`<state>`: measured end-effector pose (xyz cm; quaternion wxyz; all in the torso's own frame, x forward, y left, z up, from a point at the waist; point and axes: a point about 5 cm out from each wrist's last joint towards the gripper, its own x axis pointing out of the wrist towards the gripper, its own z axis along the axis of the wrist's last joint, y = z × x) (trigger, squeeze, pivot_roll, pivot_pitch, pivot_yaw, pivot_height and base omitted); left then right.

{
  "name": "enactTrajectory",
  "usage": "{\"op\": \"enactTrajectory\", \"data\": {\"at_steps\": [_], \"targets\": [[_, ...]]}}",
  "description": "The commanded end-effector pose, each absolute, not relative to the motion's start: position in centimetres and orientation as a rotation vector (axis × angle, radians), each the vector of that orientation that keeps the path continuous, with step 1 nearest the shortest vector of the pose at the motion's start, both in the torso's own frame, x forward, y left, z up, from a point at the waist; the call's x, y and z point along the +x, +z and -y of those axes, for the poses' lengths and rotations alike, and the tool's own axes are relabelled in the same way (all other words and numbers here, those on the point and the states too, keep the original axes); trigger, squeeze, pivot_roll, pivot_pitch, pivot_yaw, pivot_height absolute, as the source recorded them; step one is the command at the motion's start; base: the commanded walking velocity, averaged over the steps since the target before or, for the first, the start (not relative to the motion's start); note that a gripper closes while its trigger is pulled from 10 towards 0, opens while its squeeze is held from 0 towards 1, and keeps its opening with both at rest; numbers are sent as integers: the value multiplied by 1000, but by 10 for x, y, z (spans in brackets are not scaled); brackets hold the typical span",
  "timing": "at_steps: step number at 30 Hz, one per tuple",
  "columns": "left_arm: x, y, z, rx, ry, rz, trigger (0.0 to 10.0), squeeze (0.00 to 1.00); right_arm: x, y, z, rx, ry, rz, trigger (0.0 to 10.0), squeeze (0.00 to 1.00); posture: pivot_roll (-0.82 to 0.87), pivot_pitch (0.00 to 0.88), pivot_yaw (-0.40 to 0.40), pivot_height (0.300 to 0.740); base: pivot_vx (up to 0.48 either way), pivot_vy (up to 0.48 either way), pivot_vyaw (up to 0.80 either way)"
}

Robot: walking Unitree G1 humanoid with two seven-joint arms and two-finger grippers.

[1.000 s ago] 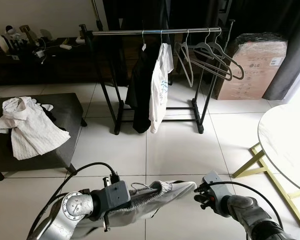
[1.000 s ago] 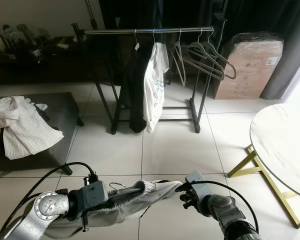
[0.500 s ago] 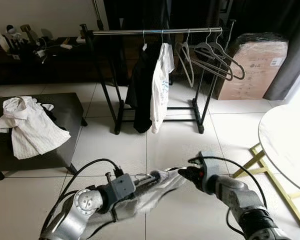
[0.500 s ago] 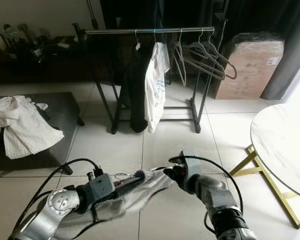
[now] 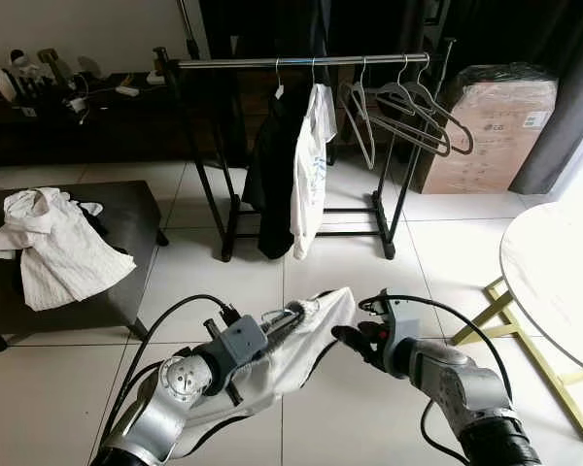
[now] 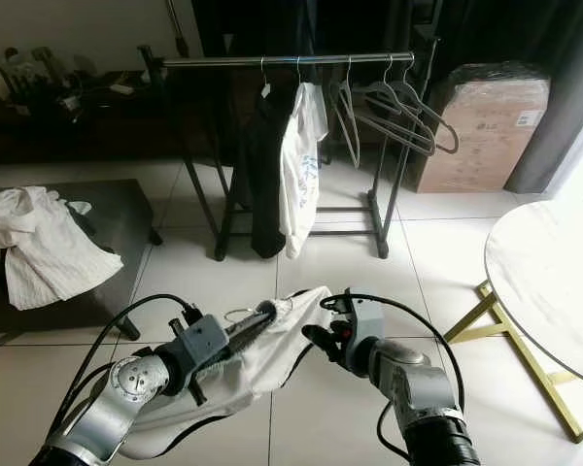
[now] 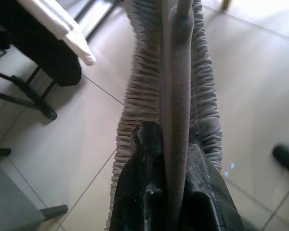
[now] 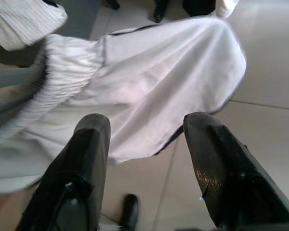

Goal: Hang hanger

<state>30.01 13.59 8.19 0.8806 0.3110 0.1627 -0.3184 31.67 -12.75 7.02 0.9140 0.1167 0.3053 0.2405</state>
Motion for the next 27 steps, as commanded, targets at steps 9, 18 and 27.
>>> {"op": "enactTrajectory", "data": {"at_steps": [9, 18, 27], "targets": [[310, 101, -118, 507, -714, -294, 10000, 0, 312, 84, 109, 203, 574, -656, 10000, 0, -15, 181, 8, 740, 0, 0, 0], [307, 107, -112, 500, -799, -295, 10000, 0, 316, 94, 106, 250, 512, -633, 10000, 0, -18, 191, 31, 740, 0, 0, 0], [307, 108, -113, 501, -815, -305, 10000, 0, 316, 96, 103, 284, 494, -625, 10000, 0, -16, 191, 39, 740, 0, 0, 0]]}}
